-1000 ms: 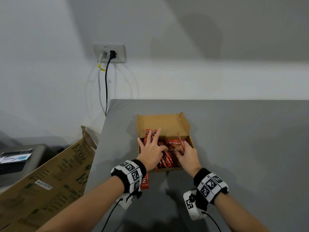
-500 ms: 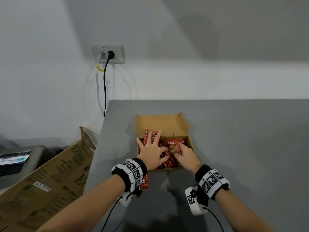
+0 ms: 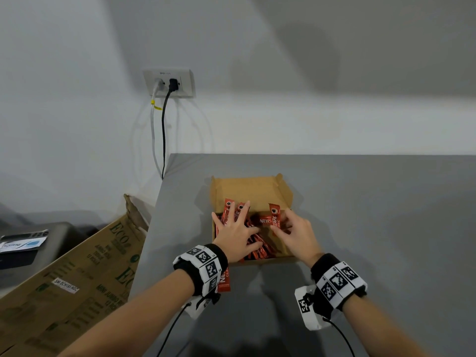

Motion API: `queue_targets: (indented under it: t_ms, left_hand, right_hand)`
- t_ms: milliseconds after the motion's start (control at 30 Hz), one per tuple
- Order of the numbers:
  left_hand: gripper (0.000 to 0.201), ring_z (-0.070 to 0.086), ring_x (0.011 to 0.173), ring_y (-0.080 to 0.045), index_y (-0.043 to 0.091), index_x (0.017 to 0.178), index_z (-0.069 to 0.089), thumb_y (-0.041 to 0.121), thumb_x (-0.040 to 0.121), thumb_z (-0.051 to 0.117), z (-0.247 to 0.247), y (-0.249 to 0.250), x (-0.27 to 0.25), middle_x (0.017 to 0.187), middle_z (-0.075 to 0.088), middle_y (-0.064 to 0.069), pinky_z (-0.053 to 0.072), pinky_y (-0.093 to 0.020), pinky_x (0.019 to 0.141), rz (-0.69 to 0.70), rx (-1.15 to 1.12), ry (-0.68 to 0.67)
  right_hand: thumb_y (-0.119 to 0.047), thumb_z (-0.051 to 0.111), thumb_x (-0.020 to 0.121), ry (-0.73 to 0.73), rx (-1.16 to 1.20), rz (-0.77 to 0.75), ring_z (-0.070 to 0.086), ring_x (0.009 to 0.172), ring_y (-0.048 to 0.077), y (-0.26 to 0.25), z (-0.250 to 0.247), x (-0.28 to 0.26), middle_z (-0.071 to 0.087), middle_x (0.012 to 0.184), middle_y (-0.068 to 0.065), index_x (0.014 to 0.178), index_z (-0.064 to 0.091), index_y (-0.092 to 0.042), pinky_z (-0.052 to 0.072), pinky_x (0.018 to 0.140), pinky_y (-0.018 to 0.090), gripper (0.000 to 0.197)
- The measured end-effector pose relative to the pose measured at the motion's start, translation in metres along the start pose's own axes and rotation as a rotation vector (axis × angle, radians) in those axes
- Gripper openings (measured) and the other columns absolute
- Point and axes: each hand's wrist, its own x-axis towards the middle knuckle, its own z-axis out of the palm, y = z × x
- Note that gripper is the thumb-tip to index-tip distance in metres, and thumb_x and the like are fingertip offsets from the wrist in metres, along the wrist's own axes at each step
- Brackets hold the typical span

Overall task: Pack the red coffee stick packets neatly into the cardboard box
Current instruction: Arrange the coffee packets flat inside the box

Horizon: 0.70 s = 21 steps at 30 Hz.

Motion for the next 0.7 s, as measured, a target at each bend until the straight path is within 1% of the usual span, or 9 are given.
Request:
queue_targets:
  t_ms: [100,167,233,300,333,433,533,600,700]
  left_hand:
    - [0.048,-0.015,0.141,-0.042,0.035,0.133,0.047,0.058,0.092,0.036,0.0004,0.0000,0.0007,0.157,-0.014,-0.005,0.003,-0.077,0.101,0.000,0.002,0.003]
    - [0.048,-0.014,0.141,-0.042,0.035,0.133,0.047,0.058,0.092,0.036,0.0002,0.0002,0.0010,0.157,-0.013,-0.005,0.003,-0.077,0.101,0.001,0.003,0.004]
    - [0.047,-0.014,0.141,-0.041,0.035,0.132,0.047,0.058,0.092,0.037,0.0004,-0.0002,0.0009,0.158,-0.013,-0.005,0.003,-0.077,0.101,0.002,-0.003,0.006]
    - [0.046,-0.015,0.141,-0.041,0.036,0.132,0.048,0.058,0.092,0.037,0.0007,-0.0006,0.0007,0.158,-0.012,-0.005,0.002,-0.077,0.101,0.005,-0.011,0.004]
    - [0.046,-0.015,0.141,-0.041,0.036,0.132,0.048,0.058,0.092,0.037,0.0009,-0.0007,0.0007,0.158,-0.012,-0.005,0.002,-0.077,0.101,0.006,-0.013,0.005]
    - [0.047,-0.015,0.141,-0.041,0.037,0.132,0.047,0.058,0.092,0.037,0.0008,-0.0007,0.0007,0.158,-0.014,-0.004,0.002,-0.076,0.101,0.008,-0.011,0.008]
    - [0.046,-0.015,0.141,-0.041,0.038,0.132,0.047,0.058,0.092,0.037,0.0013,-0.0010,0.0014,0.158,-0.013,-0.004,0.002,-0.076,0.101,0.006,-0.009,0.007]
    - [0.046,-0.015,0.142,-0.041,0.038,0.131,0.048,0.058,0.092,0.038,0.0018,-0.0012,0.0016,0.158,-0.013,-0.004,0.003,-0.077,0.101,0.007,-0.010,0.011]
    - [0.046,-0.015,0.141,-0.041,0.038,0.131,0.047,0.058,0.092,0.038,0.0016,-0.0012,0.0018,0.158,-0.013,-0.004,0.003,-0.077,0.101,0.010,-0.010,0.011]
  right_hand:
    - [-0.014,0.069,0.082,0.038,-0.011,0.017,0.051,0.058,0.011,0.0032,-0.0003,-0.0021,0.056,0.064,-0.001,0.066,0.047,-0.015,0.040,0.054,0.011,0.027]
    - [-0.017,0.072,0.080,0.048,0.011,0.060,0.055,0.061,0.013,0.0054,0.0001,-0.0009,0.061,0.067,0.001,0.068,0.051,-0.014,0.044,0.058,0.012,0.025]
    - [-0.022,0.074,0.079,0.051,0.031,0.103,0.061,0.072,0.013,0.0072,0.0010,0.0013,0.066,0.076,0.001,0.077,0.059,-0.013,0.048,0.067,0.012,0.017]
    - [-0.026,0.074,0.077,0.048,0.034,0.135,0.063,0.076,0.011,0.0087,0.0005,0.0032,0.068,0.080,0.000,0.088,0.065,-0.011,0.046,0.067,0.006,0.021]
    - [-0.027,0.075,0.077,0.040,0.043,0.153,0.065,0.076,0.009,0.0091,-0.0004,0.0045,0.069,0.081,0.000,0.092,0.066,-0.011,0.046,0.066,0.005,0.024]
    - [-0.023,0.075,0.077,0.013,0.101,0.176,0.066,0.066,0.000,0.0066,-0.0047,0.0063,0.070,0.078,-0.002,0.097,0.068,-0.011,0.049,0.064,0.006,0.024]
    - [-0.013,0.070,0.082,-0.024,0.161,0.172,0.063,0.058,-0.008,0.0050,-0.0056,0.0072,0.068,0.077,-0.002,0.098,0.070,-0.005,0.049,0.060,0.006,0.018]
    - [-0.010,0.066,0.085,-0.055,0.137,0.168,0.060,0.055,-0.008,0.0065,-0.0054,0.0075,0.069,0.079,-0.002,0.098,0.070,-0.003,0.050,0.061,0.006,0.016]
    - [-0.006,0.061,0.087,-0.106,0.100,0.172,0.060,0.053,-0.006,0.0077,-0.0058,0.0074,0.064,0.069,-0.014,0.100,0.070,-0.004,0.049,0.064,0.006,0.015]
